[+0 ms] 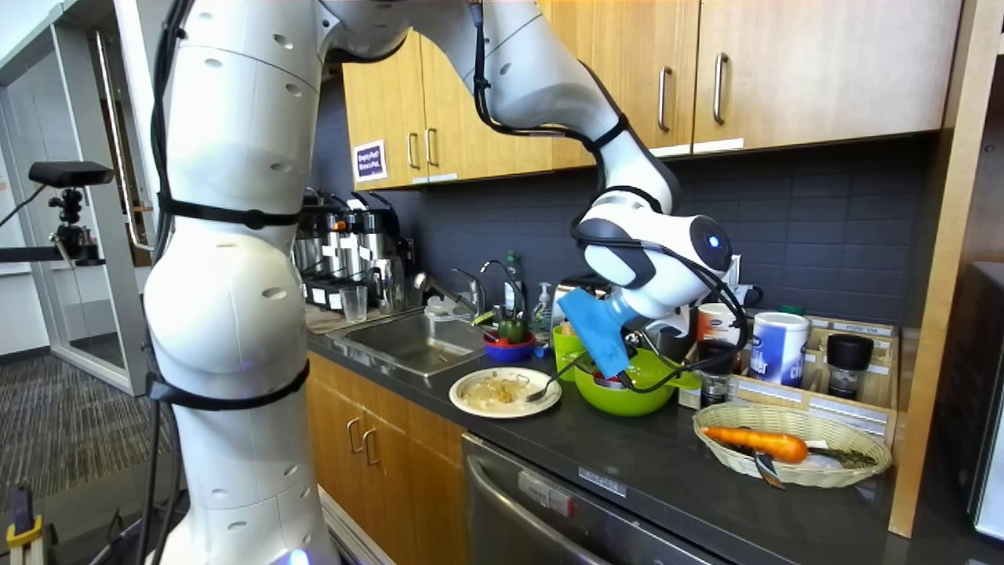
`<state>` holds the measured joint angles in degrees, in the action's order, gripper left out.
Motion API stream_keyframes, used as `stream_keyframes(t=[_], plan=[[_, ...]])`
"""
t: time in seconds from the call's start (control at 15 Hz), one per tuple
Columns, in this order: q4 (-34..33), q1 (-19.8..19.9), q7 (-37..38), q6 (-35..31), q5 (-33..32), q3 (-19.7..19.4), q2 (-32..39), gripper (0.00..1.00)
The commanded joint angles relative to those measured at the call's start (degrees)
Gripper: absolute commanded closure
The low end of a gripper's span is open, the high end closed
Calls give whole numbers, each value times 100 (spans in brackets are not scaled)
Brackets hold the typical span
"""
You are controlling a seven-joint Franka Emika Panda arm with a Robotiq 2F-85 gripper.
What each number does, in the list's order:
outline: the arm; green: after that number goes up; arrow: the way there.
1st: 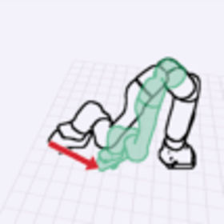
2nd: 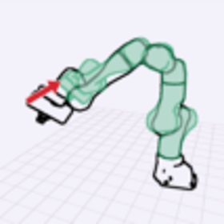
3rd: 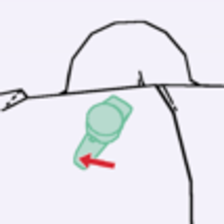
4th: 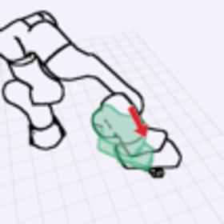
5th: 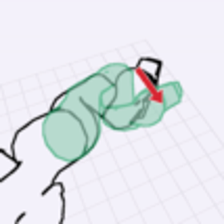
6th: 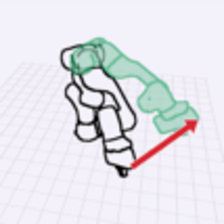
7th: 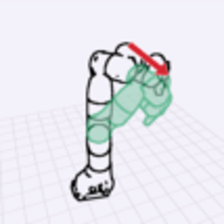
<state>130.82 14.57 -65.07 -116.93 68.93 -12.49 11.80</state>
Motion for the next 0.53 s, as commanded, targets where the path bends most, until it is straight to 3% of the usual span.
stream_keyframes(t=[0.0, 0.27, 0.47], plan=[[56, -14, -32, -22, 114, 8, -85, 0], [54, -23, -30, -18, 115, 22, -64, 0], [51, -43, -23, -23, 107, 43, -44, 9]])
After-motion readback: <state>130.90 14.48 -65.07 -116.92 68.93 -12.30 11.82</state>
